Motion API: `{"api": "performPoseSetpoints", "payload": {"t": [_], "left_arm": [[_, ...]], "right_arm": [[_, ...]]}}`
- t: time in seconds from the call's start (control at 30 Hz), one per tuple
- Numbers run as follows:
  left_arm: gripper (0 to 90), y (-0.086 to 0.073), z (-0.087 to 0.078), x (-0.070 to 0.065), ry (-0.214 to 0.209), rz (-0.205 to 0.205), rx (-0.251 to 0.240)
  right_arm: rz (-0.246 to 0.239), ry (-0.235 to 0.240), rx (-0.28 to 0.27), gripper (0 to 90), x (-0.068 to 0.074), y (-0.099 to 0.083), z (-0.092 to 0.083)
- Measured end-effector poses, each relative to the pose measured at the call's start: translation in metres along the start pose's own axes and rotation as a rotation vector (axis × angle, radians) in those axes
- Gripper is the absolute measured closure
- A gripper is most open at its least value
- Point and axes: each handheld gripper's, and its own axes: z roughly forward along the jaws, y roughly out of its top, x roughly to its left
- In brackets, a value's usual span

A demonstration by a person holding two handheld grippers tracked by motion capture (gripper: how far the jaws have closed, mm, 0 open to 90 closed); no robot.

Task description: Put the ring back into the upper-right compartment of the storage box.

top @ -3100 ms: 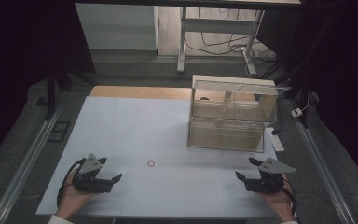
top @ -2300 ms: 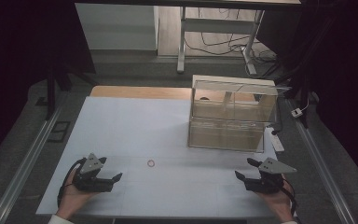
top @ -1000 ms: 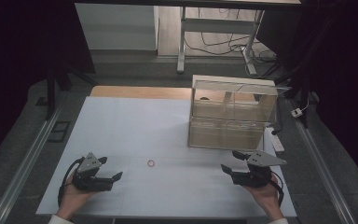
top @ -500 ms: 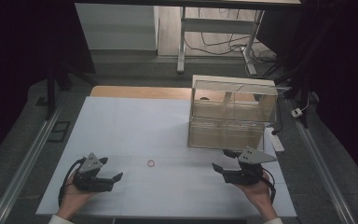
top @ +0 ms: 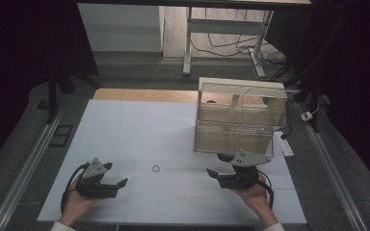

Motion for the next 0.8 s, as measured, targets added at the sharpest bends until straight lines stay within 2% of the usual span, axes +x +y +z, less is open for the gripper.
{"api": "performPoseSetpoints", "payload": {"t": [0.53,0.57,0.6,0.8], "left_arm": [[17.0,0.0,0.001,-0.001,-0.007,0.004,0.002],[17.0,0.0,0.001,-0.001,-0.007,0.003,0.002],[17.0,0.0,0.001,-0.001,-0.006,0.003,0.001],[17.0,0.0,0.001,-0.002,-0.007,0.007,0.003]], "right_arm": [[-0.039,0.082,0.016,32.3,0.018,0.016,0.046],[-0.052,0.083,0.047,32.4,0.018,0.018,0.046],[-0.04,0.087,0.02,32.3,0.019,0.017,0.05],[-0.046,0.1,0.025,32.3,0.022,0.022,0.056]]}}
